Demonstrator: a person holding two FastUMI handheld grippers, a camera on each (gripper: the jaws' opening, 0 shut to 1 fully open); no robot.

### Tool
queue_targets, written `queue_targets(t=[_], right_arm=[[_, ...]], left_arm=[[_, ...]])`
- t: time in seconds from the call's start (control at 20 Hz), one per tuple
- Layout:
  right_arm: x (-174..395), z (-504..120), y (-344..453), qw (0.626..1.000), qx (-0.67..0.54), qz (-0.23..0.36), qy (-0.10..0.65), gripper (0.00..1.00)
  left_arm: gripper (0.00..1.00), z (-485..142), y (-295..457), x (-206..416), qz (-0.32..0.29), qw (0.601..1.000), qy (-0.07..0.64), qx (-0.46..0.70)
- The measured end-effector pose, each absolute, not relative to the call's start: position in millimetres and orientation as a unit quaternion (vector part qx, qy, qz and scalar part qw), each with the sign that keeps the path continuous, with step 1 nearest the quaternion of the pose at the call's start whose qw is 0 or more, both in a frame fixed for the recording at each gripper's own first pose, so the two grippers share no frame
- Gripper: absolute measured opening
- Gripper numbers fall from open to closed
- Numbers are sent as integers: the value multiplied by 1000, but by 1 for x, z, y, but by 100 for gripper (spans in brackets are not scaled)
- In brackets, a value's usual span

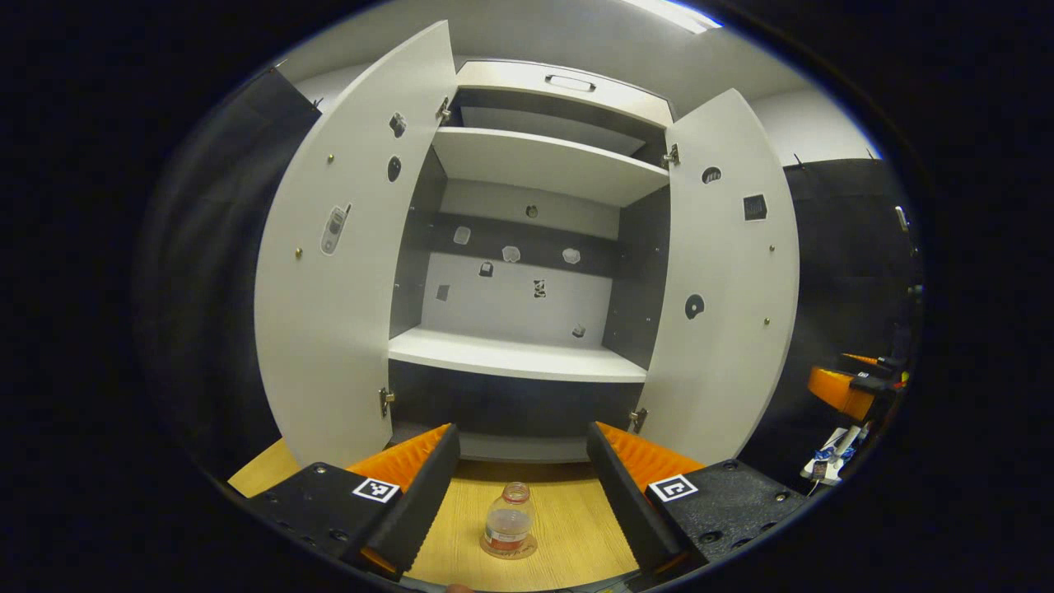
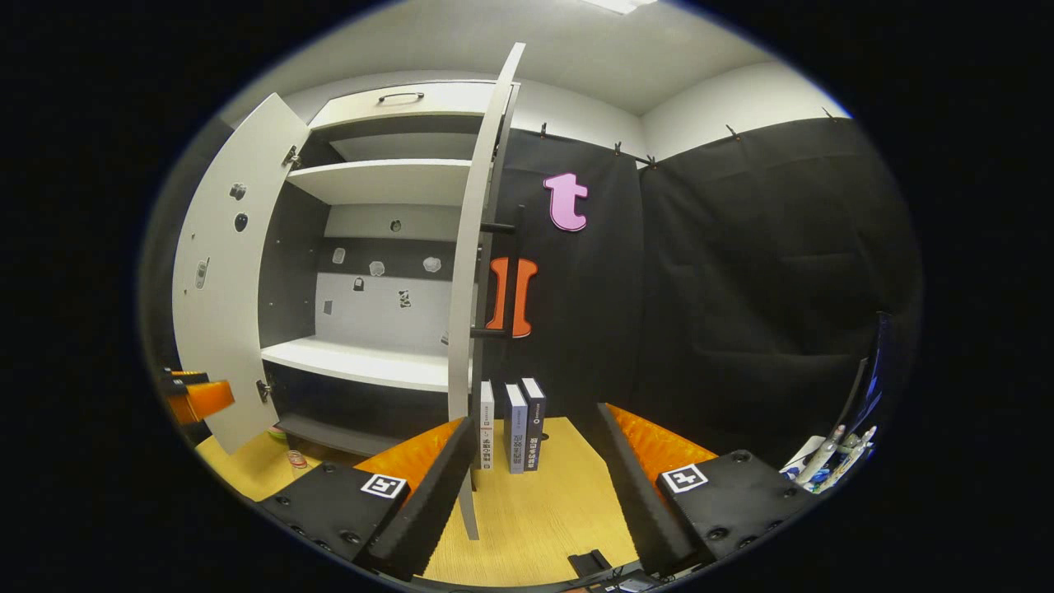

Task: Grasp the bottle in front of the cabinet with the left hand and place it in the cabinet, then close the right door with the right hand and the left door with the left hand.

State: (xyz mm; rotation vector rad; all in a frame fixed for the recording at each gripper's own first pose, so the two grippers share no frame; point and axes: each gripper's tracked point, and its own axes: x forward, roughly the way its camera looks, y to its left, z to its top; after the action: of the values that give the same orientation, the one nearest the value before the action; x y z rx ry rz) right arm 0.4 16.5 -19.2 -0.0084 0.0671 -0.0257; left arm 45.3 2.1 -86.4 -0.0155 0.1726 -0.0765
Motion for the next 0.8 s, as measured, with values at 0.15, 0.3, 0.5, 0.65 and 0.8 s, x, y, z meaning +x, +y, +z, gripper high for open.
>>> queue_targets(t=[0.15, 0.3, 0.5, 0.65, 0.8], right_arm=[[1, -19, 12, 999, -5, -17, 35, 90], [0, -22, 5, 999, -10, -26, 40, 96], [-3, -21, -6, 998, -19, -41, 43, 90], [-7, -23, -13, 997, -19, -52, 50, 96], [-13, -25, -22, 996, -19, -64, 56, 96]], left_arm=[[95, -115, -2, 61, -43, 994, 99, -9], [95, -153, -1, 74, -41, 992, 120, -3], [95, -207, 0, 89, -46, 987, 152, 1], [95, -248, 2, 95, -48, 983, 175, 7], [95, -281, 5, 94, -41, 980, 193, 19]])
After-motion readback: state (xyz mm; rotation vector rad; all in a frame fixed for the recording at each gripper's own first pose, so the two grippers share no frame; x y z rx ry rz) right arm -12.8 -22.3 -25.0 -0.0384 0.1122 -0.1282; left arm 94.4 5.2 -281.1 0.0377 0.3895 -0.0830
